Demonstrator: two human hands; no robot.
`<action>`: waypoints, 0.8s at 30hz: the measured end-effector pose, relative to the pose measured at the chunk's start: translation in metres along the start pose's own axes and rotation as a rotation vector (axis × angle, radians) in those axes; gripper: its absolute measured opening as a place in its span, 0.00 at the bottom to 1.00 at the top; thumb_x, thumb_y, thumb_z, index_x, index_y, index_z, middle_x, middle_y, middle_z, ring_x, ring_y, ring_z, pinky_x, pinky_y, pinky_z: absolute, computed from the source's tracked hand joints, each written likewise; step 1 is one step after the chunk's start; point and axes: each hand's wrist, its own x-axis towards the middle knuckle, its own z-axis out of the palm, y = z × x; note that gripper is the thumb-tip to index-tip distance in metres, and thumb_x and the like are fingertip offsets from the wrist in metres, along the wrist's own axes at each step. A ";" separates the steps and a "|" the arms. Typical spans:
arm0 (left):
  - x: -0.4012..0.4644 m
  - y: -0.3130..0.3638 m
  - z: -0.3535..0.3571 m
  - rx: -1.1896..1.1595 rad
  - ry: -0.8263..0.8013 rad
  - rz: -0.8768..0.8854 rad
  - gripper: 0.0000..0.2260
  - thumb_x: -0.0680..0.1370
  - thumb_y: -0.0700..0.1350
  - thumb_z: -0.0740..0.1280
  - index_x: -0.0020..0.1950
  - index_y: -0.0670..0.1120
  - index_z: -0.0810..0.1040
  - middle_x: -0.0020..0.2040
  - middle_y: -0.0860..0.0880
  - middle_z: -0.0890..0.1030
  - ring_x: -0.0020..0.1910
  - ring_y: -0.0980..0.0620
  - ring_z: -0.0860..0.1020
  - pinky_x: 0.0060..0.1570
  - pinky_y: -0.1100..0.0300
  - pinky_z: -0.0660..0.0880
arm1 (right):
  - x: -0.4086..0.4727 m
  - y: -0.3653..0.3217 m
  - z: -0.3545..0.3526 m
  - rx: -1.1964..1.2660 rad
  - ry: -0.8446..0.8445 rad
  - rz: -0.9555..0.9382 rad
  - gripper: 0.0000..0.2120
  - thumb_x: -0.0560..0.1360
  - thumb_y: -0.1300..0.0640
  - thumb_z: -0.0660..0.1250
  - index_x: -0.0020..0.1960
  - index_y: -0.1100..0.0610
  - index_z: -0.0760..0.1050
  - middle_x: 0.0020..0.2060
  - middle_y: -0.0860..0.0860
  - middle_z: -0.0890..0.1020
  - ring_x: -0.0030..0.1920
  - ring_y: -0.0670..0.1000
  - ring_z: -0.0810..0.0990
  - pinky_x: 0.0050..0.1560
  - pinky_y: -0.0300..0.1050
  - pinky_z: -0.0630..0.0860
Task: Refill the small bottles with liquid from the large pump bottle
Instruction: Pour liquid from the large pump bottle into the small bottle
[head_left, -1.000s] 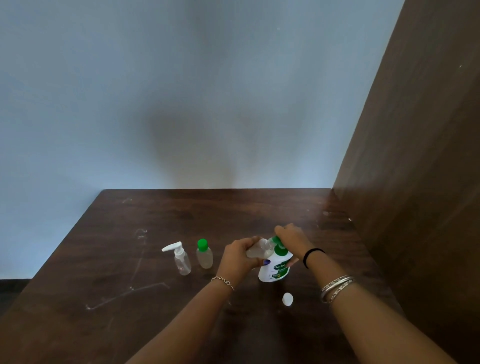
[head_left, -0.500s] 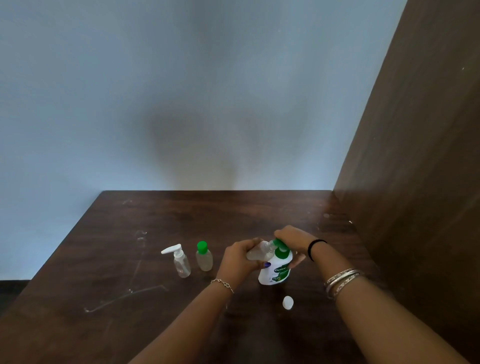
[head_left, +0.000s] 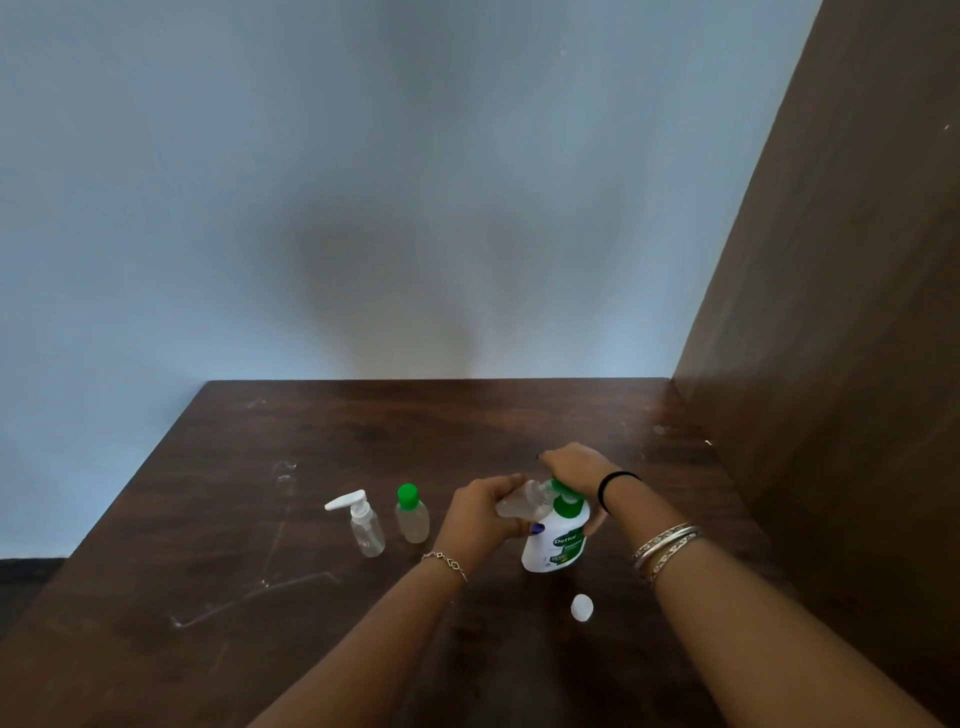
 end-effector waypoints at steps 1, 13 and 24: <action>0.000 0.000 0.000 0.003 -0.003 0.001 0.28 0.66 0.44 0.76 0.64 0.46 0.73 0.60 0.49 0.79 0.59 0.57 0.75 0.49 0.75 0.64 | 0.002 0.002 0.002 -0.007 0.028 -0.003 0.13 0.77 0.55 0.55 0.36 0.58 0.69 0.42 0.56 0.77 0.42 0.54 0.74 0.37 0.42 0.68; 0.000 -0.005 -0.001 0.028 -0.016 0.005 0.28 0.66 0.46 0.76 0.65 0.47 0.73 0.60 0.49 0.79 0.59 0.57 0.76 0.49 0.75 0.65 | -0.003 0.001 0.003 0.026 0.083 0.001 0.13 0.76 0.52 0.58 0.36 0.58 0.69 0.43 0.57 0.75 0.45 0.58 0.76 0.44 0.50 0.75; 0.002 -0.006 -0.001 0.036 -0.027 -0.011 0.29 0.67 0.46 0.75 0.66 0.46 0.71 0.62 0.49 0.78 0.61 0.55 0.75 0.51 0.74 0.64 | 0.001 0.004 0.007 0.038 0.127 0.007 0.13 0.75 0.52 0.58 0.40 0.60 0.71 0.45 0.59 0.76 0.48 0.60 0.78 0.44 0.52 0.78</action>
